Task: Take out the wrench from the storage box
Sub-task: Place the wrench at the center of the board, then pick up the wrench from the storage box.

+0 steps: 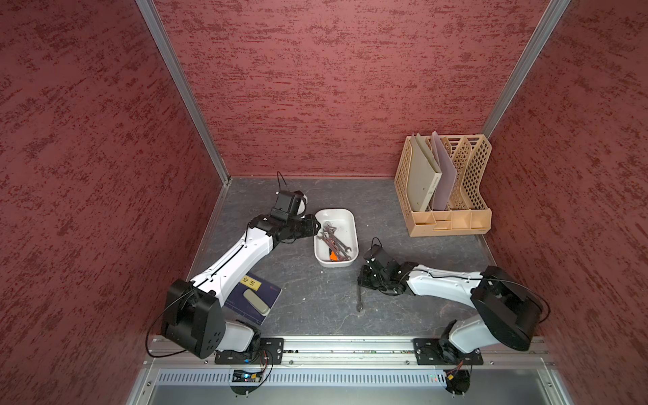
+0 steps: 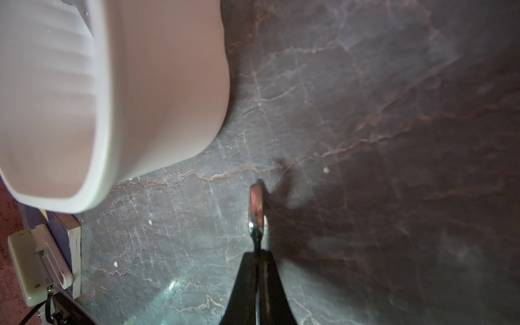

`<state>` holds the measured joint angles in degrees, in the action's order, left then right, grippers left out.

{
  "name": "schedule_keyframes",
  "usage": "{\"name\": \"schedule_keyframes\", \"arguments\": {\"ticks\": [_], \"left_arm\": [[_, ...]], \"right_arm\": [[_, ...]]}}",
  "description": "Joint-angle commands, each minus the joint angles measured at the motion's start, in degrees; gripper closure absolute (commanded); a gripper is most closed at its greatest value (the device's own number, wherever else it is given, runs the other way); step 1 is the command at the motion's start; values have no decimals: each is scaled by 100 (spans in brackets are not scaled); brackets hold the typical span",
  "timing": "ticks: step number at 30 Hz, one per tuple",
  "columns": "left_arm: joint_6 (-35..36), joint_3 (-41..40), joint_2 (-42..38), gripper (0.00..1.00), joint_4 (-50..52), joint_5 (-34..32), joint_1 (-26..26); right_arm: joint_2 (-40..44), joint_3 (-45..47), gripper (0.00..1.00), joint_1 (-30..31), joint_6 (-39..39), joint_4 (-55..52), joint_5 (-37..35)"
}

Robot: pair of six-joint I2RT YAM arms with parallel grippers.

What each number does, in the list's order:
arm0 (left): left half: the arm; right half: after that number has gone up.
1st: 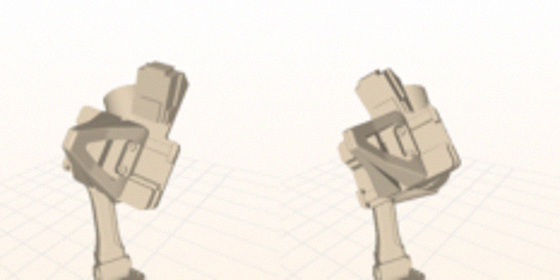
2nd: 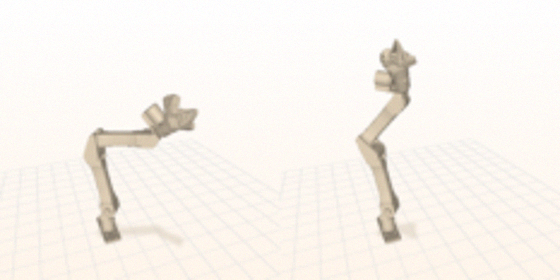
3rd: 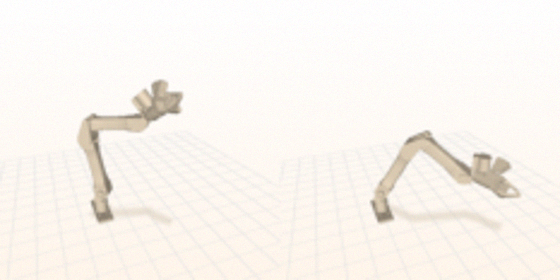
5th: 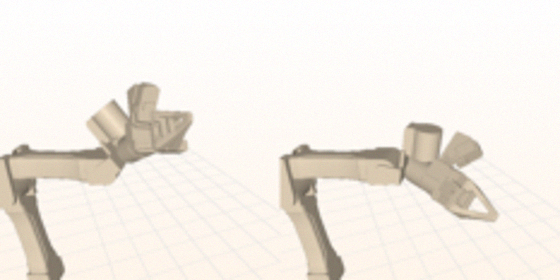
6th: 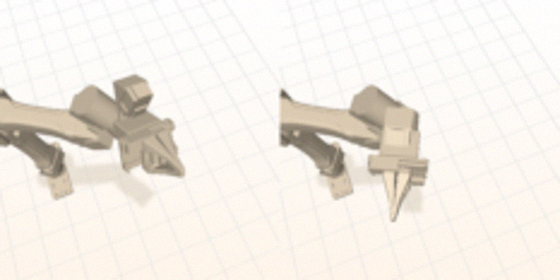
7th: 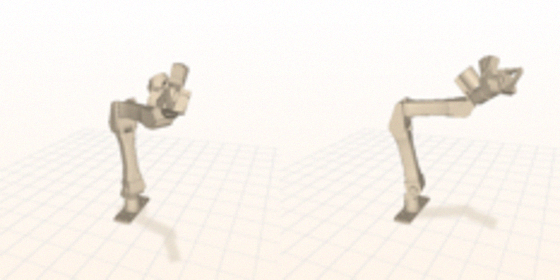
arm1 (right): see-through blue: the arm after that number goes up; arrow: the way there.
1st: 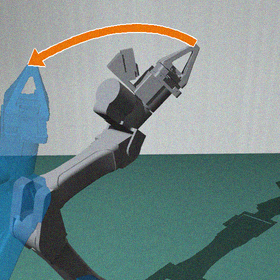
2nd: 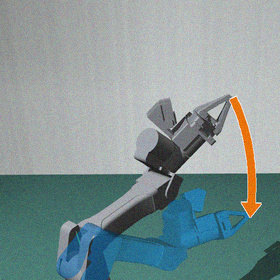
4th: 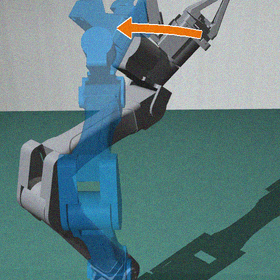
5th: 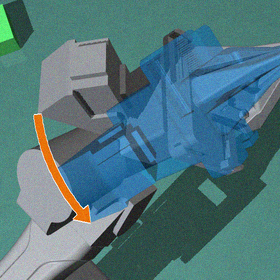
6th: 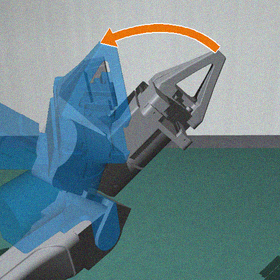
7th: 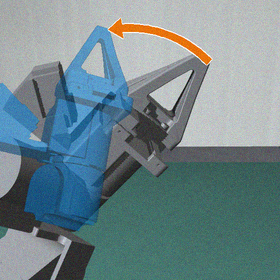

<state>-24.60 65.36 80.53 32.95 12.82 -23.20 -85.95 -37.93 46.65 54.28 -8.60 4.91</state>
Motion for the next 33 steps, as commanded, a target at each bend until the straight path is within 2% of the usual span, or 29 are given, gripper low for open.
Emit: {"name": "schedule_keyframes", "arguments": {"ticks": [1, 12, 24, 29, 33], "left_arm": [[96, -15, 33, 56, -96, 13, -35], [52, -72, -29, 56, -140, 80, -36], [48, -69, -45, 56, -139, 80, -35], [52, 46, -11, 56, -35, 55, -44], [16, 109, 40, 56, 1, 45, -44]], "right_arm": [[-53, 73, 100, 89, 159, -1, -25], [57, 59, 79, 135, 127, -601, -156], [220, -277, 77, 144, -122, -1186, -317], [494, -1081, 74, 141, -904, -2244, -711], [206, -2142, 76, 108, -2002, -3232, -810]]}}
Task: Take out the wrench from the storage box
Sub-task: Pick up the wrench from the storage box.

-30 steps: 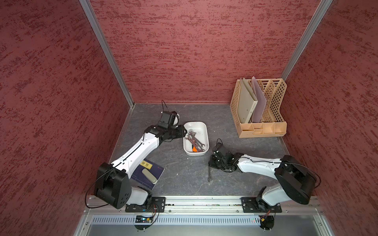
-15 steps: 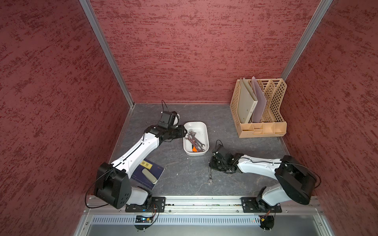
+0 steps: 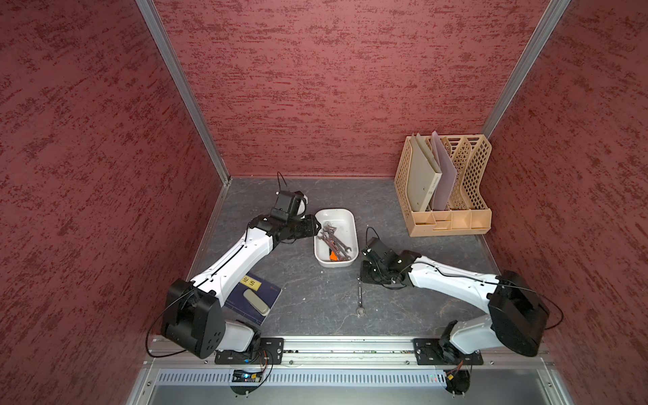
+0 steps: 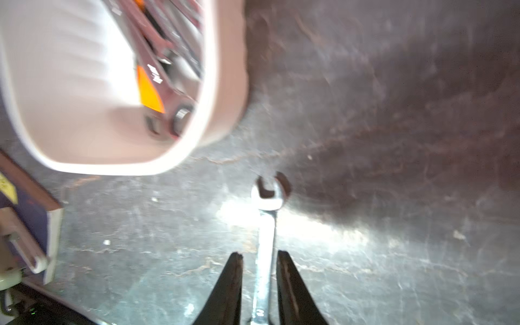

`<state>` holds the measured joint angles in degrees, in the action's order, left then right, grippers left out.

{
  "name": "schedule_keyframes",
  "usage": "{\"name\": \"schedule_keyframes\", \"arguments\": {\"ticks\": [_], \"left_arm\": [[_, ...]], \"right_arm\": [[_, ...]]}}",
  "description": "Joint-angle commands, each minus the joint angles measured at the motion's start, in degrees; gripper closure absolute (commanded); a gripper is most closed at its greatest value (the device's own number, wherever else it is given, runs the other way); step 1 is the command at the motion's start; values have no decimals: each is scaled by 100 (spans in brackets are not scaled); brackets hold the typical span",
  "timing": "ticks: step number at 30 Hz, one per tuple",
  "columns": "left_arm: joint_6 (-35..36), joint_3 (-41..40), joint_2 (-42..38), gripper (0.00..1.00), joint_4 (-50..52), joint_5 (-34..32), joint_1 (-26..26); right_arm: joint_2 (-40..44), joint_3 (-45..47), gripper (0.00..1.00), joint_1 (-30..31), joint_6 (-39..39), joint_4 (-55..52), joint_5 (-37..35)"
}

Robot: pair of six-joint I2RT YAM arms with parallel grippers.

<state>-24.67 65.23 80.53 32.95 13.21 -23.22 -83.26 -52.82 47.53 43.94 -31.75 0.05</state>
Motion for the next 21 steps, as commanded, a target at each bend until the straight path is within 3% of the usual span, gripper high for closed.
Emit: {"name": "schedule_keyframes", "arguments": {"ticks": [1, 11, 16, 21], "left_arm": [[12, 138, 60, 56, 9, 0, -42], [-27, 320, 312, 56, 19, -141, 2], [-24, 427, 470, 54, 36, -154, 72], [-4, 542, 619, 54, 80, -111, 268]], "right_arm": [[-239, -925, 76, -5, -1252, -1106, -250], [-1847, -3488, 78, -310, -3048, -2557, 452], [-2563, -4277, 77, -503, -3258, -2539, 778], [-3326, -4901, 70, -584, -3313, -2386, 903]]}}
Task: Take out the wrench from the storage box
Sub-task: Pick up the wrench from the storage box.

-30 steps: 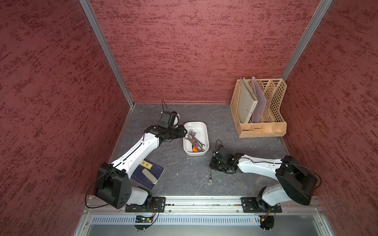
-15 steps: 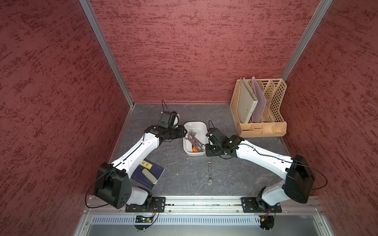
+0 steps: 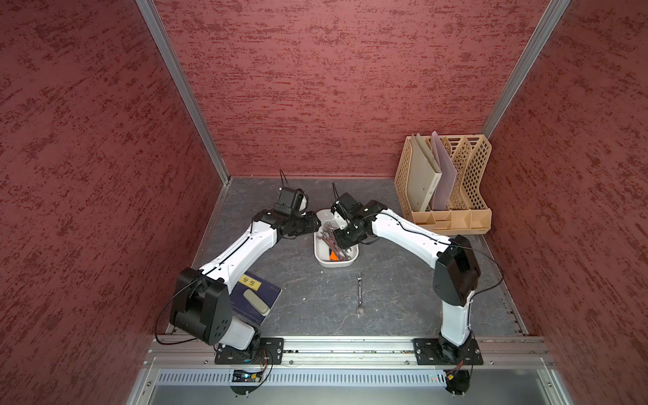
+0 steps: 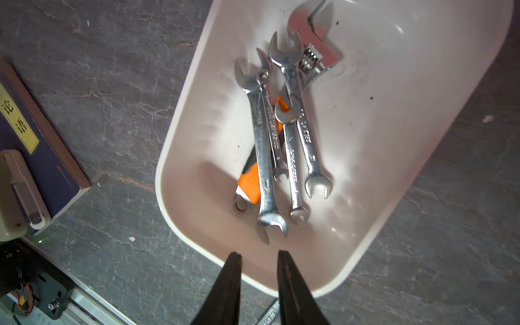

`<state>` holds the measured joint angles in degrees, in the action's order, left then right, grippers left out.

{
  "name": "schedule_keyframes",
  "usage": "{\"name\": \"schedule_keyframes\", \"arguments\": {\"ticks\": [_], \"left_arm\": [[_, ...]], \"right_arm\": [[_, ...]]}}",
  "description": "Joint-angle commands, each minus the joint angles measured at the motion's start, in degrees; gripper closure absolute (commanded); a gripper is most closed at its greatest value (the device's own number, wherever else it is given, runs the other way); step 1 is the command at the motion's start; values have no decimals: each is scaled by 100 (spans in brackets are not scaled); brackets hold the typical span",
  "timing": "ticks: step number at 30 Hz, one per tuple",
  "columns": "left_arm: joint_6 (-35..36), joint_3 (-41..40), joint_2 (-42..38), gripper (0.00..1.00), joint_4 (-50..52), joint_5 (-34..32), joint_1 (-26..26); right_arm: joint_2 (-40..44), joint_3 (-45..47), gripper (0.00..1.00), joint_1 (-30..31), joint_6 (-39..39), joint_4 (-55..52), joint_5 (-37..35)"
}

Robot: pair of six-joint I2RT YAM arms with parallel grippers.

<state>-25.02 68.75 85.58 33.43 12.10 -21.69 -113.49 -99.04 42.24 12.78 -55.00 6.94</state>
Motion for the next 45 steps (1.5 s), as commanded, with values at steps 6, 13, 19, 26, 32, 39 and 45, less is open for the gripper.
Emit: {"name": "schedule_keyframes", "arguments": {"ticks": [6, 13, 19, 26, 32, 39, 45], "left_arm": [[67, 262, 267, 53, 50, 56, 268], [67, 278, 349, 52, 58, 84, 359], [58, 296, 463, 52, 23, 165, 387], [67, 297, 486, 52, 14, 185, 394], [67, 262, 491, 52, 6, 205, 411], [64, 226, 451, 52, -21, 223, 410], [60, 191, 429, 52, -29, 231, 411]], "right_arm": [[-1004, -819, 64, -149, -192, 127, 320], [-1523, -1174, 67, -276, -397, -1, -68], [-1761, -1396, 71, -352, -530, -89, -355], [-1886, -1457, 71, -357, -573, -125, -411], [-1815, -1333, 72, -357, -558, -85, -310], [-1716, -1144, 72, -348, -563, 3, -272], [-1756, -1075, 72, -331, -570, 31, -375]]}}
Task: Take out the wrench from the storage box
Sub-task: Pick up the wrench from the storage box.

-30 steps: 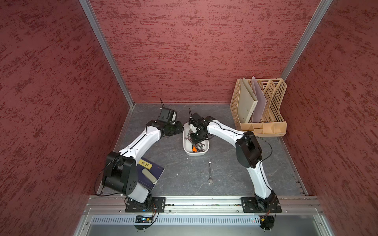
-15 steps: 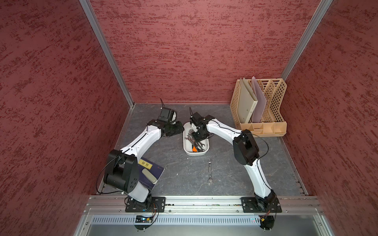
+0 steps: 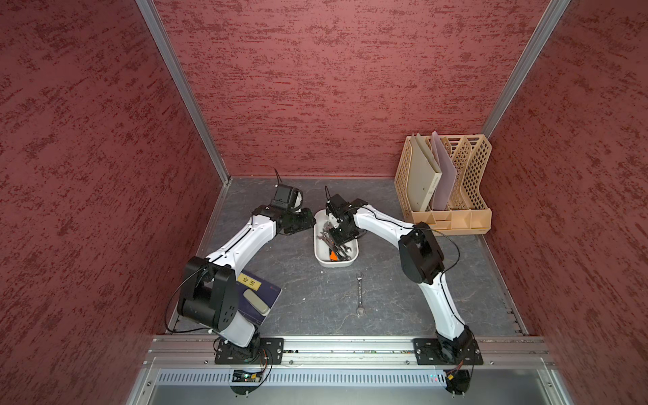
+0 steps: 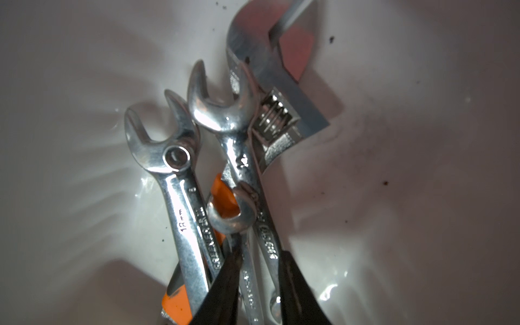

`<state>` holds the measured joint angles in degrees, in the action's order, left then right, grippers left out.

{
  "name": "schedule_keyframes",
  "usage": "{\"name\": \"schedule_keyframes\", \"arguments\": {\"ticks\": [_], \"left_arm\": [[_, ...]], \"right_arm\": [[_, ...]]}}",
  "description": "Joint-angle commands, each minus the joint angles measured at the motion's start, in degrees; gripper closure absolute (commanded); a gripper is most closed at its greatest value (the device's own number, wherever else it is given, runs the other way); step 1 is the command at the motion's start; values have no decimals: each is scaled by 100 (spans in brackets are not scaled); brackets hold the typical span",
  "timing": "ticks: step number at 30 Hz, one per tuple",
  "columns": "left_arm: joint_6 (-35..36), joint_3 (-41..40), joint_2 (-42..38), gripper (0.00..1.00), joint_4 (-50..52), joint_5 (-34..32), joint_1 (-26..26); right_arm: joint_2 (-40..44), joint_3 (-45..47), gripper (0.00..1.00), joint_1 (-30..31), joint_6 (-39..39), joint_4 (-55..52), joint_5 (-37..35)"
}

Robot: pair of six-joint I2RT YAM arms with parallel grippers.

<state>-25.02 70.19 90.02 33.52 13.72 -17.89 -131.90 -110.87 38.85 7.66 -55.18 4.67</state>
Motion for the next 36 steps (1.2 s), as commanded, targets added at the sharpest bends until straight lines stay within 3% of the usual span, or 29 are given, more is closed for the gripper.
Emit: {"name": "schedule_keyframes", "arguments": {"ticks": [1, 18, 36], "left_arm": [[53, 47, -19, 52, -38, 63, 31], [50, 29, -15, 52, -73, 87, 31], [49, 49, -54, 52, -65, 105, 31]], "right_arm": [[70, 105, 72, 11, -61, 45, -165], [-143, 153, 71, 84, -85, 9, -530], [-231, 109, 82, 61, 140, 189, -587]]}}
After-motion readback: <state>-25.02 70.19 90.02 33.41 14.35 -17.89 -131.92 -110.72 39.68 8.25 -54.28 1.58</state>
